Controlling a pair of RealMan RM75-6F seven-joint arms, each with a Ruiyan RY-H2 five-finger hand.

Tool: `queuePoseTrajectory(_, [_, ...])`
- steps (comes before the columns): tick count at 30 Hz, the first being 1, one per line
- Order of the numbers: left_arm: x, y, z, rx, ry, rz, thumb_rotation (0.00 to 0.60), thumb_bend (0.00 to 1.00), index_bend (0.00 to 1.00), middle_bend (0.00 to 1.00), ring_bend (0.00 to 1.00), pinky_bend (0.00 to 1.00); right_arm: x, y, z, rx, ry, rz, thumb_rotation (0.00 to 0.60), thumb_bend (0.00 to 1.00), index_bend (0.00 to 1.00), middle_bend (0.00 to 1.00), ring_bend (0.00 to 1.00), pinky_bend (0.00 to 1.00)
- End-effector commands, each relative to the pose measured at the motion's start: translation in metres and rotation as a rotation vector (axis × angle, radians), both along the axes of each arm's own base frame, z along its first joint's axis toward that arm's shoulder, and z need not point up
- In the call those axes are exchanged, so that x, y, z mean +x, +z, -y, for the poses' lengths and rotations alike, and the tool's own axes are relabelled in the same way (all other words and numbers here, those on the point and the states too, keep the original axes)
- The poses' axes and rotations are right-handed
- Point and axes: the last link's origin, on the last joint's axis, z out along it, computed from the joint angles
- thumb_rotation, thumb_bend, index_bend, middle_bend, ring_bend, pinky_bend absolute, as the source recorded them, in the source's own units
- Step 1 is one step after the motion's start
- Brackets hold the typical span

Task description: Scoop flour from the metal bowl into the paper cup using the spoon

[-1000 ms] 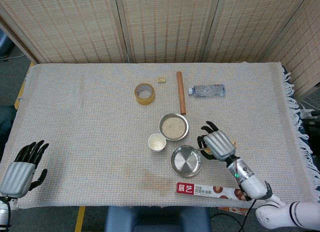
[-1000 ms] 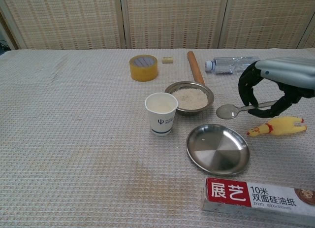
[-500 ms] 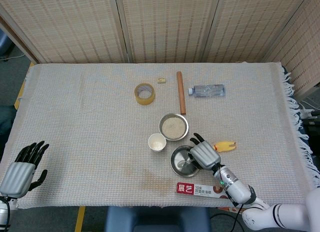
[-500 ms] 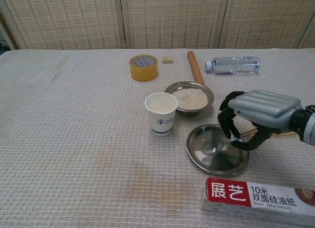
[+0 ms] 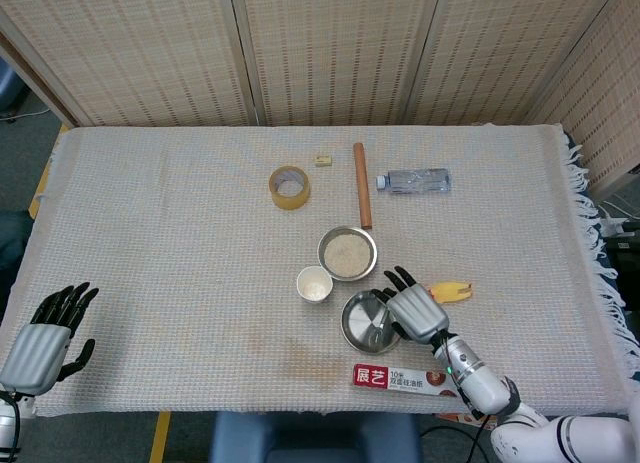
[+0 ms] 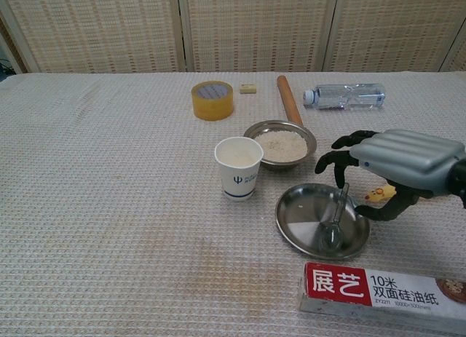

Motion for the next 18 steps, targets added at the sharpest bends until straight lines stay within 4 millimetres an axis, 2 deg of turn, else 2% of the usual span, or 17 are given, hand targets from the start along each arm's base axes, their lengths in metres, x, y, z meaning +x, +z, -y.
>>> queuePoseTrajectory(1, [0.001,0.001,0.001,0.008,-0.006,0.002,0.6,0.44,0.0,0.0,0.0,0.1,-0.004,0.034,-0.01,-0.107,0.005,0.028,0.6,0.26,0.12,0.29,0.0,0.04])
queuePoseTrajectory(5, [0.003,0.003,0.003,0.024,-0.023,0.006,0.6,0.45,0.0,0.0,0.0,0.1,-0.015,0.078,-0.033,-0.289,0.02,0.078,0.6,0.24,0.06,0.18,0.0,0.01])
queuePoseTrajectory(8, [0.004,0.005,0.003,0.05,-0.042,0.004,0.6,0.45,0.0,0.0,0.0,0.11,-0.035,0.107,-0.064,-0.43,0.008,0.076,0.6,0.24,0.01,0.1,0.0,0.0])
queuePoseTrajectory(10, [0.005,0.005,0.003,0.059,-0.05,0.002,0.6,0.45,0.0,0.0,0.0,0.11,-0.048,0.118,-0.082,-0.484,-0.026,0.055,0.6,0.24,0.0,0.04,0.0,0.0])
queuePoseTrajectory(14, [0.007,0.005,0.005,0.058,-0.061,0.004,0.6,0.45,0.0,0.0,0.0,0.11,-0.074,0.141,-0.113,-0.568,-0.151,0.054,0.6,0.24,0.0,0.0,0.0,0.0])
queuePoseTrajectory(18, [0.007,0.005,0.005,0.061,-0.06,-0.002,0.6,0.45,0.0,0.0,0.0,0.11,-0.076,0.155,-0.116,-0.58,-0.151,0.101,0.6,0.24,0.0,0.0,0.0,0.0])
